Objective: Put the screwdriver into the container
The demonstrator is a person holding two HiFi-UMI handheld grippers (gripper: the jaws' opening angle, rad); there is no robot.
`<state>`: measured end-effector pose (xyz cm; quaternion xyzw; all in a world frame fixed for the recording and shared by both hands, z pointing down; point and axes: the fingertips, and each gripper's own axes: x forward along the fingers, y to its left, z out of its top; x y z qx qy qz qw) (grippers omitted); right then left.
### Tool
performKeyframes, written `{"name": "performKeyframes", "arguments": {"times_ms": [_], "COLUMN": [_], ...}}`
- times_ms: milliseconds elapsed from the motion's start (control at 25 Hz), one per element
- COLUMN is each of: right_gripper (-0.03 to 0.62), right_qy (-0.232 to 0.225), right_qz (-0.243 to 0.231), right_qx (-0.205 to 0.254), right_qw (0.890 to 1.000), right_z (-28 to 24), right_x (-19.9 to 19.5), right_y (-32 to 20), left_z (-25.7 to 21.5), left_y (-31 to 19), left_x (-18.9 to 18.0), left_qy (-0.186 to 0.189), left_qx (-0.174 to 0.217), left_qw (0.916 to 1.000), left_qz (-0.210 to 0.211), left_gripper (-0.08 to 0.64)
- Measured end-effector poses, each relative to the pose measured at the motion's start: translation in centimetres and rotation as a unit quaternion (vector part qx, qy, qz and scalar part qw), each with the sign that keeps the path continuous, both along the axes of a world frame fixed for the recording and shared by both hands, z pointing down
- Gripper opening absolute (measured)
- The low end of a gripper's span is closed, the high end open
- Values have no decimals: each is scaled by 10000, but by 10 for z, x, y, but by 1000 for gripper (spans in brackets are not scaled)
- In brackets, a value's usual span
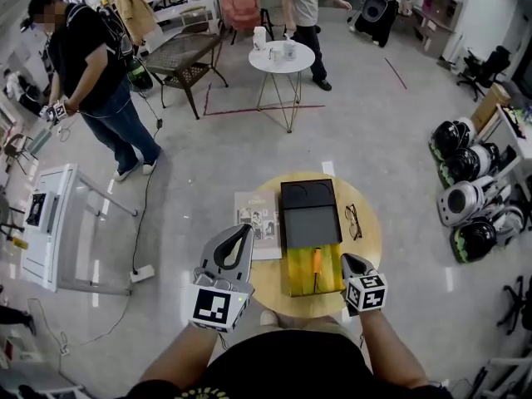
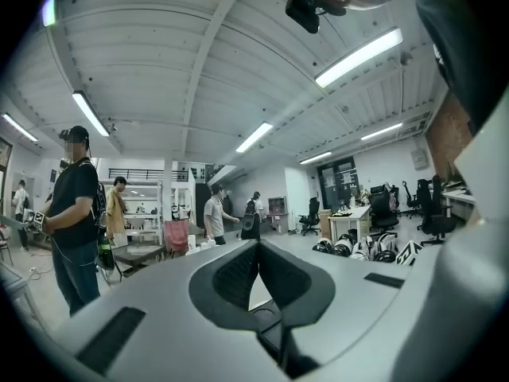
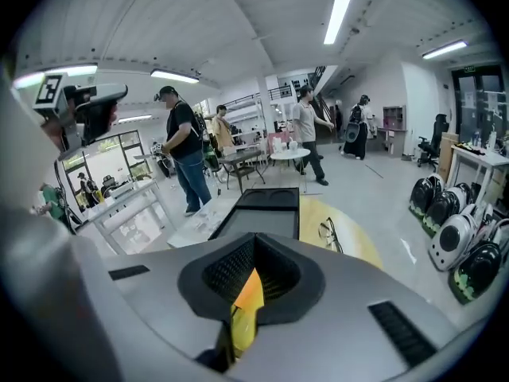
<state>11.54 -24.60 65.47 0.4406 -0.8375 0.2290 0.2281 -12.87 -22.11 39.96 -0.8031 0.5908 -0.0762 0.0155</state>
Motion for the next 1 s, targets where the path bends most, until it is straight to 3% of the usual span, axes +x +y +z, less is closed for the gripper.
{"name": "performKeyframes", "arguments": {"times_ms": [520, 1000], "right_gripper": [14, 14], "right_qy": [-410, -949], "right_qz": [-4, -105], "right_qx": [723, 1363], "right_qw": [9965, 9861], "right_z": [-88, -175], "right_x": [-4, -15], "right_y": [-5, -2], "left_z": [-16, -28], "left_y": [2, 8], "left_x": [8, 16], "left_qy": [83, 115], "left_qx": [89, 219], "left_qw": [9998, 9993], "left_qz": [185, 272], "left_gripper": [17, 17]}}
